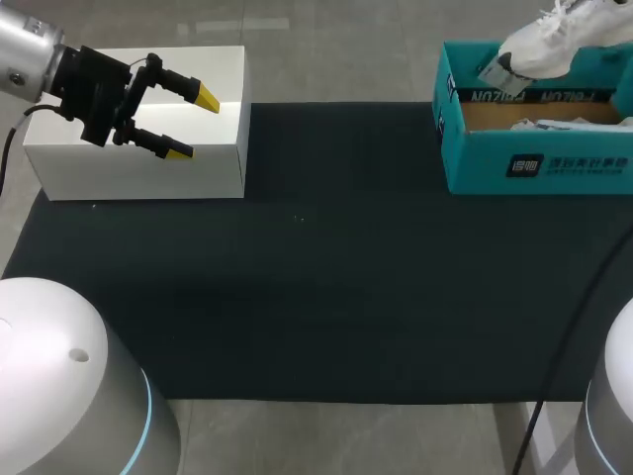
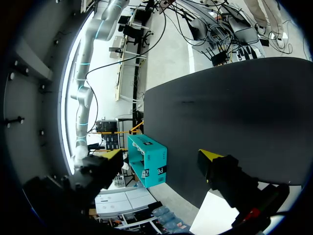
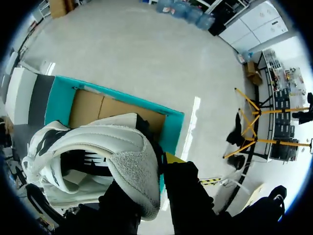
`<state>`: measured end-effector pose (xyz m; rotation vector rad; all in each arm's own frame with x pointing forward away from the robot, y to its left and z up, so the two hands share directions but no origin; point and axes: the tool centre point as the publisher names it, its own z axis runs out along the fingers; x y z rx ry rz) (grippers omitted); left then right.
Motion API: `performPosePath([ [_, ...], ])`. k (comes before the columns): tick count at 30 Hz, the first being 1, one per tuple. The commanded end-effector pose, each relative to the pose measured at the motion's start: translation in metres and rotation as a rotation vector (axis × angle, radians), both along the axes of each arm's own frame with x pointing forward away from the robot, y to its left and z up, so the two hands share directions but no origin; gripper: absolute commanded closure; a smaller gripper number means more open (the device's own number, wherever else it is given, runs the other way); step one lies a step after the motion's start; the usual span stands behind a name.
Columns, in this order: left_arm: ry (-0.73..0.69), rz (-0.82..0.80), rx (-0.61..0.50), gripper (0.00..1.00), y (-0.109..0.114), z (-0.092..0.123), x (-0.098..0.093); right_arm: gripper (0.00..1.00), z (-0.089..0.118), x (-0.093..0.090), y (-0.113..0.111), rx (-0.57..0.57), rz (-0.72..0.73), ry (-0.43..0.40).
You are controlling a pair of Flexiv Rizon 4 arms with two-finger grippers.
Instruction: Take the shoe out of the shoebox, open the shoe tongue, remove and reinsert the insole, then place the shoe into the shoebox
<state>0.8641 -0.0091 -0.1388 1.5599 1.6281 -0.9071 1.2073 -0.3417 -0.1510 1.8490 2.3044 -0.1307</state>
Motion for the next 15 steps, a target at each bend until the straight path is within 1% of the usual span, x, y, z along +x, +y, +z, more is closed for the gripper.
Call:
performPosePath([
  [1,0.001,-0.002,0.005,0.00,0.0001,0.0007,0.0007,1.00,0.0012,0.0127,0.0044,0.147,-0.555,0.073],
  [3,0.001,-0.002,0.005,0.00,0.0001,0.0007,0.0007,1.00,-0.0014,0.0112,0.0064,0.118,-0.645,0.111],
  [5,0.001,-0.002,0.005,0.00,0.0001,0.0007,0.0007,1.00,-0.0042,0.0099,0.0061,0.089,-0.688,0.143],
  [15,0.001,-0.002,0.005,0.00,0.0001,0.0007,0.0007,1.00,-0.0042,0.0099,0.0061,0.089,-0.688,0.143],
])
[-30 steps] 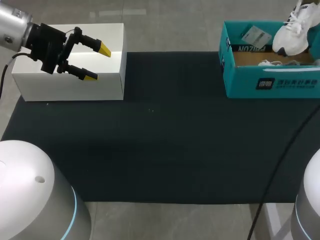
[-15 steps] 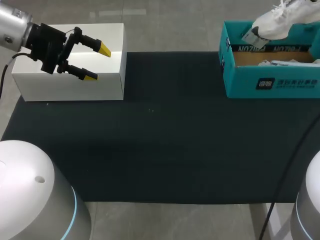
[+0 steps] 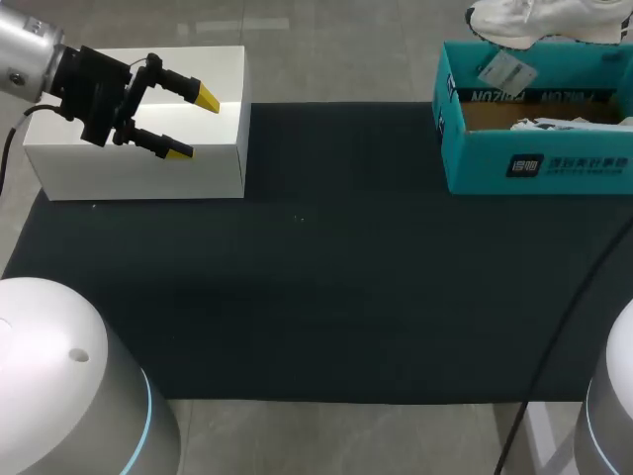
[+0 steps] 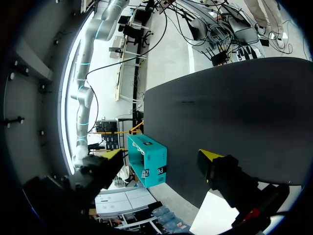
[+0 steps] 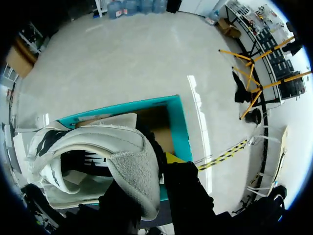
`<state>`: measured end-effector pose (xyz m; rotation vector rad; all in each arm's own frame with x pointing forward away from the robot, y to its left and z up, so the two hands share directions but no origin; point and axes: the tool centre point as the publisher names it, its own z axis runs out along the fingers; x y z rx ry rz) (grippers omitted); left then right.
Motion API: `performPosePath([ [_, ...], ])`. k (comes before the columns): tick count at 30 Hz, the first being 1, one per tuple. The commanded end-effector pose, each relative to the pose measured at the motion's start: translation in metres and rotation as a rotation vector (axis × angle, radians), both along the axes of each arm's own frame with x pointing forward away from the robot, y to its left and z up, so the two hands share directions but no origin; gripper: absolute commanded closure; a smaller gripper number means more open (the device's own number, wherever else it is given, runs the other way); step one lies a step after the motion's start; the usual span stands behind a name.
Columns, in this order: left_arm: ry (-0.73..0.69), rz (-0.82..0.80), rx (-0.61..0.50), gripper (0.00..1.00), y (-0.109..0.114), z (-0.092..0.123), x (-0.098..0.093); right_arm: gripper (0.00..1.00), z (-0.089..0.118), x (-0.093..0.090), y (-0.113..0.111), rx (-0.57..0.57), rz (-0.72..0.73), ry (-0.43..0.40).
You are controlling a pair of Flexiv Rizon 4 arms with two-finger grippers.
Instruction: Take the shoe out of the shoebox, open the shoe tongue, remove and reinsert the insole, then place the shoe into the shoebox
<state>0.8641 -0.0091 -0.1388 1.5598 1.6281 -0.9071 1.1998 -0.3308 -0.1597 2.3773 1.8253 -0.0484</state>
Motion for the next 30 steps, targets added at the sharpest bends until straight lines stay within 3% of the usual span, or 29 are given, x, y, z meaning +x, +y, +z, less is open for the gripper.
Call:
performPosePath([
  [1,0.001,-0.002,0.005,0.00,0.000,0.001,0.001,1.00,0.004,0.018,-0.005,0.055,-0.208,0.191],
  [5,0.001,-0.002,0.005,0.00,0.000,0.001,0.001,1.00,0.007,0.026,-0.001,0.069,-0.104,0.205],
  [9,0.001,-0.002,0.005,0.00,0.000,0.001,0.001,1.00,-0.005,0.025,0.004,0.080,-0.057,0.239],
  [22,0.001,-0.002,0.005,0.00,0.000,0.001,0.001,1.00,-0.050,0.004,-0.007,0.127,-0.075,0.292],
  [30,0.001,-0.002,0.005,0.00,0.000,0.001,0.001,1.00,-0.068,-0.009,-0.007,0.117,-0.021,0.294],
])
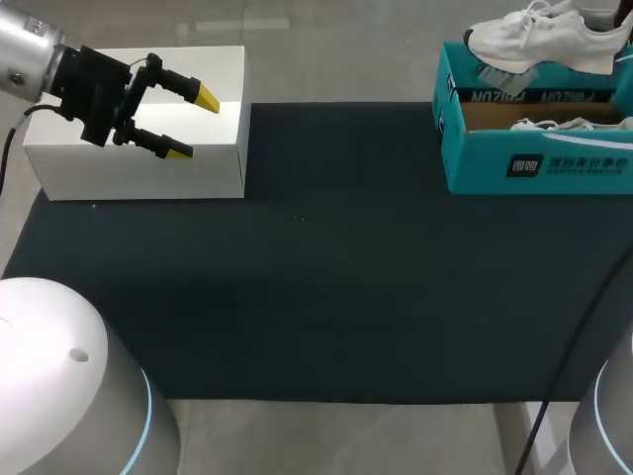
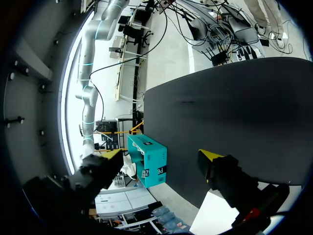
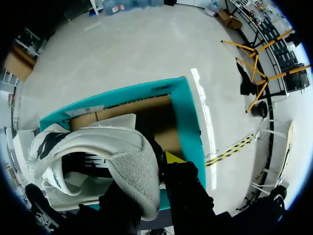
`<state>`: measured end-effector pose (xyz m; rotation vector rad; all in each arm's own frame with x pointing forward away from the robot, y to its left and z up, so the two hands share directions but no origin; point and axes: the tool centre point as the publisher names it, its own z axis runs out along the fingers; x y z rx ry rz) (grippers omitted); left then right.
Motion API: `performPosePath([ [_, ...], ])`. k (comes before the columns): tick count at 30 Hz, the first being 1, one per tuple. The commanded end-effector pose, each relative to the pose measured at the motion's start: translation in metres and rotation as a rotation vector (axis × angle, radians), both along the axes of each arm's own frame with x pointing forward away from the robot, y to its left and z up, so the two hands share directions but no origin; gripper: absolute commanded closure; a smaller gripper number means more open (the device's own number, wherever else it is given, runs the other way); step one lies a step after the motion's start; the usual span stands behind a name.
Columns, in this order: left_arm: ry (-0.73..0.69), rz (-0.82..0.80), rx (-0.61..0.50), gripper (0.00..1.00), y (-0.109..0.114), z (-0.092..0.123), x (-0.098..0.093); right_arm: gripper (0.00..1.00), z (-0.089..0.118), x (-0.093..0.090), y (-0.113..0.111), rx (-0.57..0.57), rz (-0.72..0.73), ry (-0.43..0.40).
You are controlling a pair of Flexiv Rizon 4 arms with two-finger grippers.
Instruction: Take the shoe out of the shoebox, open the shoe tongue, remove and reinsert the insole, then place the shoe into the shoebox
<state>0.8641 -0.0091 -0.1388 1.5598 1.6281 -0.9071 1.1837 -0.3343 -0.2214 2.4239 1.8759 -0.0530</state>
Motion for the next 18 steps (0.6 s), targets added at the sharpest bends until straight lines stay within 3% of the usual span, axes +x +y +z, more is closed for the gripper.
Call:
performPosePath([
  [1,0.001,-0.002,0.005,0.00,0.000,0.001,0.001,1.00,-0.009,0.007,-0.004,0.070,-0.024,0.255],
  [18,0.001,-0.002,0.005,0.00,0.000,0.001,0.001,1.00,-0.059,0.009,-0.015,0.058,-0.038,0.255],
])
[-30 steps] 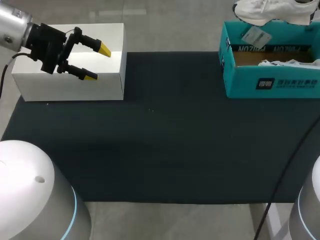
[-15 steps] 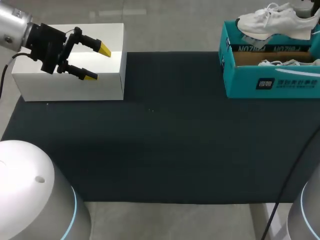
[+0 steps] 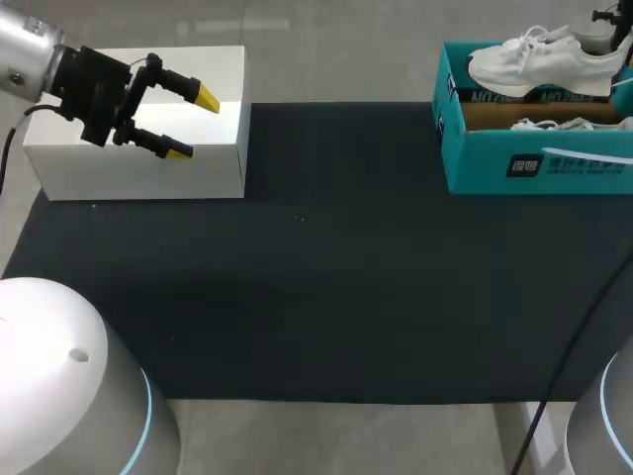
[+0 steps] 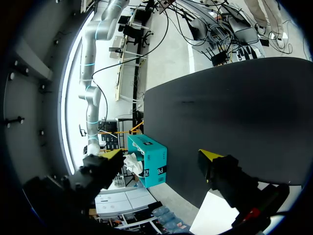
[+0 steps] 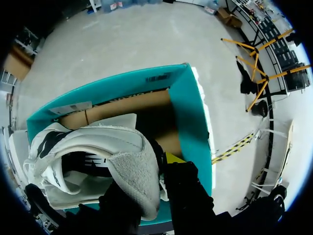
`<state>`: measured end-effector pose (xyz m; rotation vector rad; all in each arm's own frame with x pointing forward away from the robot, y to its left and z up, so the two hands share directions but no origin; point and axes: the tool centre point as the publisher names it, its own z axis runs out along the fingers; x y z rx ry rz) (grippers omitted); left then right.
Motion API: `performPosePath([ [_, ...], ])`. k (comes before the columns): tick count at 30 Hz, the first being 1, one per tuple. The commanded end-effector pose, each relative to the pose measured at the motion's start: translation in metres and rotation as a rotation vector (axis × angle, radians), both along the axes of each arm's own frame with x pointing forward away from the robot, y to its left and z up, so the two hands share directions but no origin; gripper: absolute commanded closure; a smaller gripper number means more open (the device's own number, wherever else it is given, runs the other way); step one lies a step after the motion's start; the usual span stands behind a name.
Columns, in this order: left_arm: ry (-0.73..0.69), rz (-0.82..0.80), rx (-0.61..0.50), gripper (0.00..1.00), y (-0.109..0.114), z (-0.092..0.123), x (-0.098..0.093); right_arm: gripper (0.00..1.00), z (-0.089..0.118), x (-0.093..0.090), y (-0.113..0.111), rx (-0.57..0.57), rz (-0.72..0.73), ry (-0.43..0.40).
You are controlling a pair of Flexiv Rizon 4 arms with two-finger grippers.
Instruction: Take the shoe out of the shoebox, open the shoe tongue, remove and reinsert the insole, then place the shoe into the shoebox
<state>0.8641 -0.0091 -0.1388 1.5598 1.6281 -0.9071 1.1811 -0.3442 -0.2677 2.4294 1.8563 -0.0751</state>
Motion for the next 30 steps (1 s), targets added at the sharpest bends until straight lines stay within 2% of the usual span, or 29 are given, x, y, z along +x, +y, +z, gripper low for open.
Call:
performPosePath([
  [1,0.001,-0.002,0.005,0.00,0.000,0.001,0.001,1.00,-0.015,0.012,-0.006,0.069,-0.036,0.234],
  [9,0.001,-0.002,0.005,0.00,0.000,0.001,0.001,1.00,-0.039,0.018,-0.017,0.041,-0.079,0.220],
  [16,0.001,-0.002,0.005,0.00,0.000,0.001,0.001,1.00,-0.053,0.024,-0.023,-0.001,-0.106,0.210],
  [20,0.001,-0.002,0.005,0.00,0.000,0.001,0.001,1.00,-0.064,0.025,-0.024,-0.038,-0.121,0.225],
  [30,0.001,-0.002,0.005,0.00,0.000,0.001,0.001,1.00,-0.089,0.025,-0.025,-0.019,-0.147,0.261],
])
